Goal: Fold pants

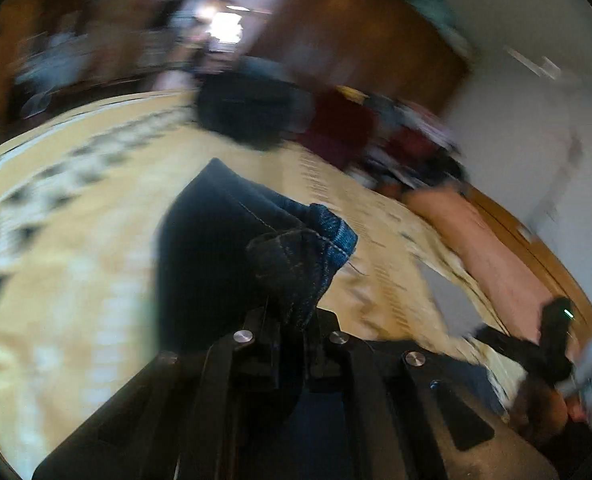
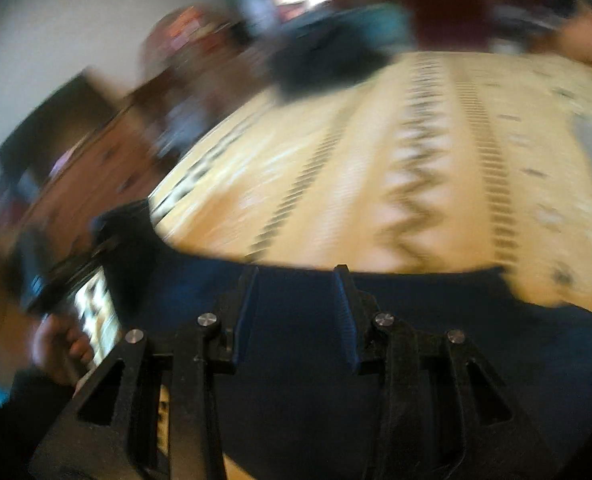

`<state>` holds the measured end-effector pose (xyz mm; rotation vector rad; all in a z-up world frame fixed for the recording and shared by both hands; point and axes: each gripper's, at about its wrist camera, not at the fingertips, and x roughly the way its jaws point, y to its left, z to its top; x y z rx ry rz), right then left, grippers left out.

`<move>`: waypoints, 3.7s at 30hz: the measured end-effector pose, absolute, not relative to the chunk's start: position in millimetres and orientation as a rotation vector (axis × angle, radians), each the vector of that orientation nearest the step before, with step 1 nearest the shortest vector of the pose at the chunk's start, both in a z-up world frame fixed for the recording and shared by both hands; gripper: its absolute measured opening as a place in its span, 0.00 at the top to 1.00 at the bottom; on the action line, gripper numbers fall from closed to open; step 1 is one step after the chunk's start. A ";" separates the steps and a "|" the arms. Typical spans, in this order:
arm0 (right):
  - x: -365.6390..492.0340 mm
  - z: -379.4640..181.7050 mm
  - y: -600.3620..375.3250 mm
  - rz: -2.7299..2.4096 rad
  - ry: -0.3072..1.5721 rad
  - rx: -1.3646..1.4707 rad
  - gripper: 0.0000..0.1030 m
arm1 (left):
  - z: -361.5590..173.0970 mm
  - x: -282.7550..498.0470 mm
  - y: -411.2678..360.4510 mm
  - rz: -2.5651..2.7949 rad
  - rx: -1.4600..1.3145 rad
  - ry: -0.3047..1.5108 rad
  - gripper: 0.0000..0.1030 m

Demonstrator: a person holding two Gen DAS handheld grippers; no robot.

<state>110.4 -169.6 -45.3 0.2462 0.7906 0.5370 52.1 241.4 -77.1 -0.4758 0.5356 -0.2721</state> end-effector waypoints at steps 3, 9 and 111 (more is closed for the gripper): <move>104.1 -47.4 -239.2 0.416 0.767 0.331 0.63 | -65.1 72.1 164.2 -0.428 -0.385 0.548 0.95; 78.6 -87.8 -323.7 0.294 0.814 0.415 0.62 | -138.5 86.0 -15.2 -0.752 -0.153 0.768 0.94; 45.4 -146.2 -53.8 0.825 0.792 -0.157 0.64 | -144.4 -30.0 239.4 -0.250 -0.525 0.749 0.54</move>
